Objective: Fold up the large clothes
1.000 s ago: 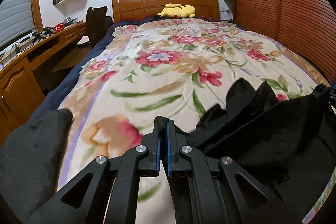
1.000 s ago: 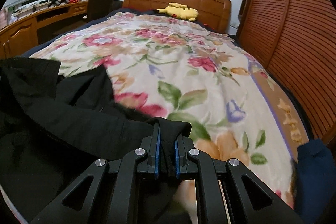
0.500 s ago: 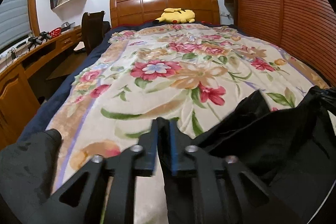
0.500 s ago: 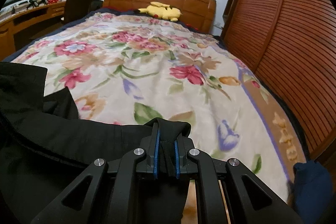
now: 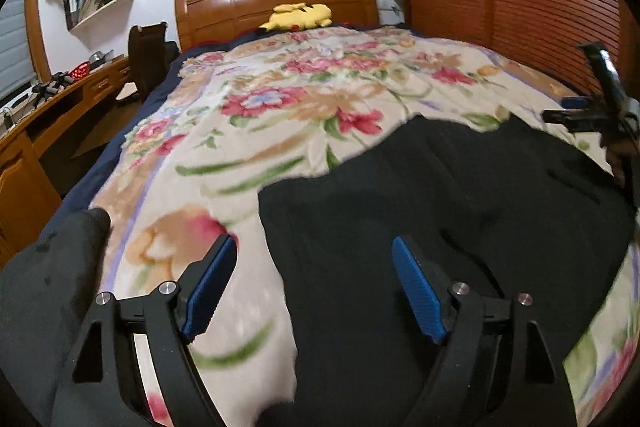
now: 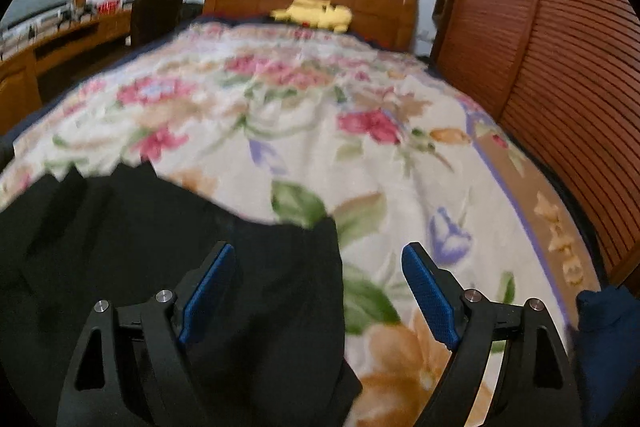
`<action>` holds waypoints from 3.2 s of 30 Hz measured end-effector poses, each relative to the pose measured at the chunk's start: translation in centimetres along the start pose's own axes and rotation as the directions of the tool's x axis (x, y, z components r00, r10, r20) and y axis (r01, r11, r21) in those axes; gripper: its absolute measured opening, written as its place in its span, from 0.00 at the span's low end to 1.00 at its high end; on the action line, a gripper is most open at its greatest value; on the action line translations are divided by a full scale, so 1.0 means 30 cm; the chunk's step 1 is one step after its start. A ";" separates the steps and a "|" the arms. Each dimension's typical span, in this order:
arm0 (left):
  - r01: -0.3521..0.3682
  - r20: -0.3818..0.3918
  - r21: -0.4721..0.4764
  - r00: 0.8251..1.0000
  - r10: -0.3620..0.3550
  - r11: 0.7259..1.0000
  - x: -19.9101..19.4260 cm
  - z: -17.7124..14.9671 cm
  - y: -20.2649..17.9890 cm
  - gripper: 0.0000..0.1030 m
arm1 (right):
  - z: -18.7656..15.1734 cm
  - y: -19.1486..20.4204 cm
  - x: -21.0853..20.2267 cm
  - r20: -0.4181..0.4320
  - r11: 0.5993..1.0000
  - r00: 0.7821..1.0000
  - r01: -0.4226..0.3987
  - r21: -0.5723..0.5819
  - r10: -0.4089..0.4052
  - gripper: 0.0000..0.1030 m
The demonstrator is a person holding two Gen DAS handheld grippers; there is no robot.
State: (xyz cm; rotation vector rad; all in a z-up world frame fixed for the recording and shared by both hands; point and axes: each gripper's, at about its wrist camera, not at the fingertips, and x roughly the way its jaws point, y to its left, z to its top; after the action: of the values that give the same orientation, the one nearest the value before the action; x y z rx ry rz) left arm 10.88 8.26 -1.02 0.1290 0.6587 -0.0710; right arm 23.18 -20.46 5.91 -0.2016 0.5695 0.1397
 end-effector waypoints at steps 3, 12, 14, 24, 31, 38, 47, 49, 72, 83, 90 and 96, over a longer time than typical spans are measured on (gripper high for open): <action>0.021 -0.010 0.001 1.000 -0.021 1.000 -0.029 -0.045 -0.016 0.78 | -0.030 -0.009 0.032 -0.050 1.000 0.999 -0.020 0.010 0.021 0.84; 0.056 -0.025 -0.021 0.998 -0.056 0.998 -0.110 -0.174 -0.024 0.78 | -0.119 0.028 -0.144 -0.007 0.993 0.995 -0.097 -0.064 0.097 0.84; 0.054 -0.023 -0.034 0.998 -0.055 0.998 -0.127 -0.192 -0.013 0.78 | -0.174 0.029 -0.211 0.002 0.989 0.993 -0.118 -0.087 0.119 0.84; 0.047 -0.064 -0.055 0.997 -0.051 0.997 -0.156 -0.267 0.005 0.78 | -0.381 -0.041 -0.407 0.007 0.986 0.989 -0.149 -0.069 0.150 0.84; 0.043 -0.082 -0.048 0.996 -0.047 0.998 -0.159 -0.291 0.000 0.78 | -0.468 -0.081 -0.463 -0.011 0.990 0.991 -0.135 -0.030 0.135 0.84; 0.086 -0.092 -0.085 0.991 -0.094 0.993 -0.133 -0.279 0.017 0.75 | -0.522 -0.087 -0.436 -0.038 0.987 0.986 -0.158 0.030 0.159 0.84; 0.168 -0.104 -0.091 0.979 -0.177 0.982 -0.118 -0.271 -0.002 0.30 | -0.532 -0.084 -0.399 -0.030 0.973 0.975 -0.215 0.079 0.218 0.68; 0.168 -0.106 -0.082 0.979 -0.176 0.982 -0.129 -0.269 -0.012 0.24 | -0.535 -0.093 -0.398 -0.019 0.973 0.975 -0.219 0.076 0.221 0.50; 0.176 0.016 -0.052 0.984 -0.175 0.983 -0.490 -0.416 -0.081 0.16 | -0.678 -0.082 -0.750 0.047 0.977 0.976 -0.214 -0.006 0.214 0.22; 0.097 -0.018 -0.053 0.995 -0.098 0.994 -0.513 -0.437 -0.092 0.36 | -0.617 -0.080 -0.852 0.079 0.988 0.985 -0.152 0.006 0.151 0.70; 0.118 -0.001 -0.093 0.993 -0.119 0.989 -0.534 -0.448 -0.085 0.78 | -0.535 0.019 -0.855 0.156 0.977 0.965 -0.213 0.003 0.210 0.70; 0.074 -0.008 -0.096 0.997 -0.075 0.993 -0.542 -0.447 -0.083 0.78 | -0.473 0.228 -0.731 0.128 0.944 0.935 -0.328 -0.035 0.329 0.61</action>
State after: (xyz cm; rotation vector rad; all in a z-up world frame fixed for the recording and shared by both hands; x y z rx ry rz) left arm -10.33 8.11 -1.77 0.0126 0.6772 -0.1104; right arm -3.75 -18.70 5.21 -0.1068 0.4659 0.4791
